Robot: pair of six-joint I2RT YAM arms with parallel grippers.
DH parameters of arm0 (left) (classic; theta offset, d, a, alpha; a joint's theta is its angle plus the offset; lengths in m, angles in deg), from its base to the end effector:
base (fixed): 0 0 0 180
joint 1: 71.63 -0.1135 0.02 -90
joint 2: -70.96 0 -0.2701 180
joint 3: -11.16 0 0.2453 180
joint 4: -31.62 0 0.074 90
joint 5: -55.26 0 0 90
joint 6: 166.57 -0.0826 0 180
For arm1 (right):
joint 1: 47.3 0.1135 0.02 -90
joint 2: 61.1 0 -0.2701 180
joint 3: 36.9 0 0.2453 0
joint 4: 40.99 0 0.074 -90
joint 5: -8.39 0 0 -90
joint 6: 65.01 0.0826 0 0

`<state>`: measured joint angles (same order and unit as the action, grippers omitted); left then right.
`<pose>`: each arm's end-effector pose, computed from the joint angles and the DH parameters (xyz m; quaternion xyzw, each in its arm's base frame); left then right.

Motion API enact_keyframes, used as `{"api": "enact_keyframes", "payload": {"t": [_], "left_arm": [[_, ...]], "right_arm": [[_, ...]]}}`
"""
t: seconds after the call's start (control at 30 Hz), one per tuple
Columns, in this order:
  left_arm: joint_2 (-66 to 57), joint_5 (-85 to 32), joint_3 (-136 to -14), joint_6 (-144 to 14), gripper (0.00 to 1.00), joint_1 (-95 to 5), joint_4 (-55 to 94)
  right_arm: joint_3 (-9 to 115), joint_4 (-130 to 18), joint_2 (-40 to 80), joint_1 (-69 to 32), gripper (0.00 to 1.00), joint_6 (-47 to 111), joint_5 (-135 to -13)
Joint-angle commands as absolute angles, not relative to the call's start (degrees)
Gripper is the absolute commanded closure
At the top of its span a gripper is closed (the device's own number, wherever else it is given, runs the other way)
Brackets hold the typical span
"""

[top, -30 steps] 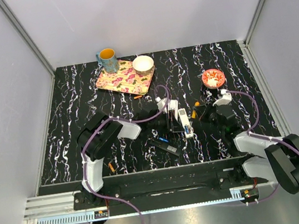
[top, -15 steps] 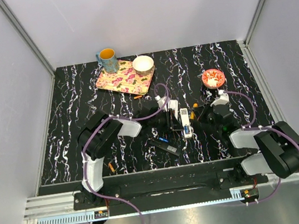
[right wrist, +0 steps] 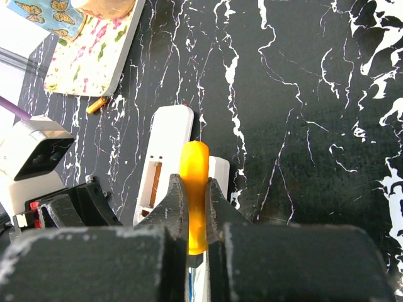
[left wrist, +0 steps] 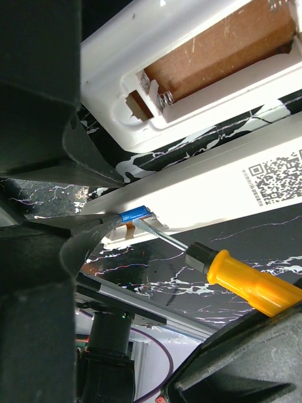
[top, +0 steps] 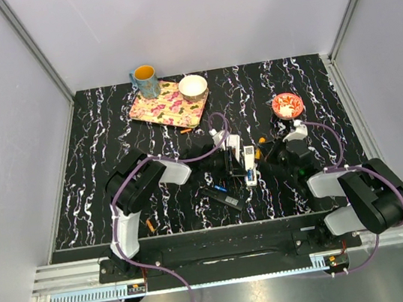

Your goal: Unload the batteries from the remote control

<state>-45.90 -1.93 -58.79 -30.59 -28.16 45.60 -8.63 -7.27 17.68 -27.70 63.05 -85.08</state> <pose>0.2813 -0.3283 0.0974 0.1164 0.8455 -0.4988 0.1510 0.2591 0.0869 0.1439 0.1465 0.7891 0.2661 0.5339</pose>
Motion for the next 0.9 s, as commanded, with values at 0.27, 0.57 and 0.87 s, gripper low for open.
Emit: {"api": "enact_keyframes", "payload": {"t": [0.27, 0.57, 0.87], "left_arm": [[-45.85, -0.91, -57.84, -28.67, 0.74, -28.39, 50.33], [-46.29, -0.47, -58.1, -27.0, 0.76, -27.33, 51.91], [-45.94, -0.03, -57.4, -25.33, 0.77, -26.89, 52.79]], "right_arm": [[-6.83, -5.22, 17.12, -27.87, 1.0, 63.57, -85.74], [-6.66, -5.92, 19.5, -26.74, 1.0, 63.66, -88.64], [-4.99, -6.98, 21.16, -21.64, 1.0, 63.22, -95.06]]}}
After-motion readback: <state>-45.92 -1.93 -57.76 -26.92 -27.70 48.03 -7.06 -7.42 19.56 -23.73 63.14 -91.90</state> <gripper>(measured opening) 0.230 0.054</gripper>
